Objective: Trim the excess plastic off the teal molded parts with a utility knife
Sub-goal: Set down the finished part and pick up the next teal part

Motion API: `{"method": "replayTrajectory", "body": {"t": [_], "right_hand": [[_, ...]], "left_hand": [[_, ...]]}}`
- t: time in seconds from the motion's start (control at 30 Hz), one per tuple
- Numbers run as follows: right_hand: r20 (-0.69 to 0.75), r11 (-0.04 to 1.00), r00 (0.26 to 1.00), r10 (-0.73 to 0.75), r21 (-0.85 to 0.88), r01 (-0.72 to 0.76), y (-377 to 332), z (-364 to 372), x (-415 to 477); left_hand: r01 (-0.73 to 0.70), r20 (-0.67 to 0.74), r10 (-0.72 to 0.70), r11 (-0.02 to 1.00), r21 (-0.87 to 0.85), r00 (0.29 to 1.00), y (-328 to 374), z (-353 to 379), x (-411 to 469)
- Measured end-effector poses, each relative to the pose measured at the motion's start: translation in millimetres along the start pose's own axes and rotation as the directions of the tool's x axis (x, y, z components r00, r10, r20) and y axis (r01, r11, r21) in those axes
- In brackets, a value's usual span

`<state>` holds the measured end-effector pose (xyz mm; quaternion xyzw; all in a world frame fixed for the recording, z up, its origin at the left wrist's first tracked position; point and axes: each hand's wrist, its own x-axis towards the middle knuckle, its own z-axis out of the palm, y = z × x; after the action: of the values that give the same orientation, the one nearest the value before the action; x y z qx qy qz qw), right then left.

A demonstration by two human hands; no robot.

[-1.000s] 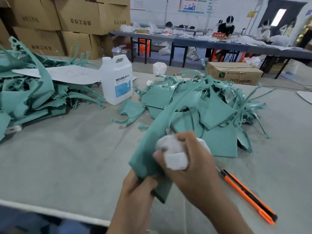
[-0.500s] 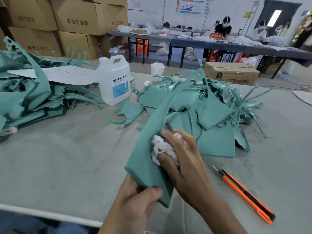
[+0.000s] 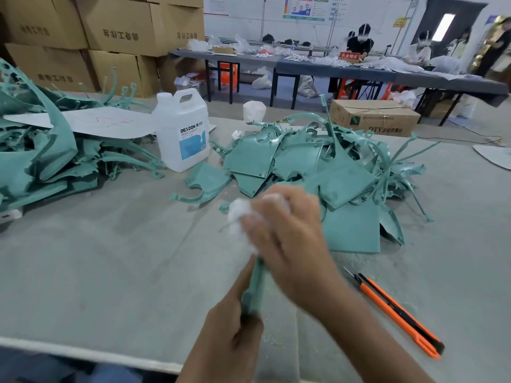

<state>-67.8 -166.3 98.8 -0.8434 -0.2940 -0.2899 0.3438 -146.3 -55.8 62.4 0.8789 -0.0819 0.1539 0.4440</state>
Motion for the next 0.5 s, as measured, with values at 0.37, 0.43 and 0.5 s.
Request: {"method": "replayTrajectory", "body": {"t": [0.37,0.43,0.5], "right_hand": [[-0.181,0.99,0.974,0.139,0.057,-0.131,11.6,15.3,0.4],[-0.103,0.976,0.984,0.145,0.176,-0.126,-2.4,32.2,-30.8],[-0.013,0.971,0.989,0.147,0.194,-0.142,-0.5,43.2,-57.2]], "left_hand": [[0.188,0.041,-0.202,0.792,-0.58,0.979,-17.4,-1.5,5.9],[0.182,0.052,-0.227,0.602,-0.777,0.972,-11.7,-5.2,14.9],[0.146,0.019,-0.292,0.42,-0.896,0.956,-9.5,-16.8,22.5]]}}
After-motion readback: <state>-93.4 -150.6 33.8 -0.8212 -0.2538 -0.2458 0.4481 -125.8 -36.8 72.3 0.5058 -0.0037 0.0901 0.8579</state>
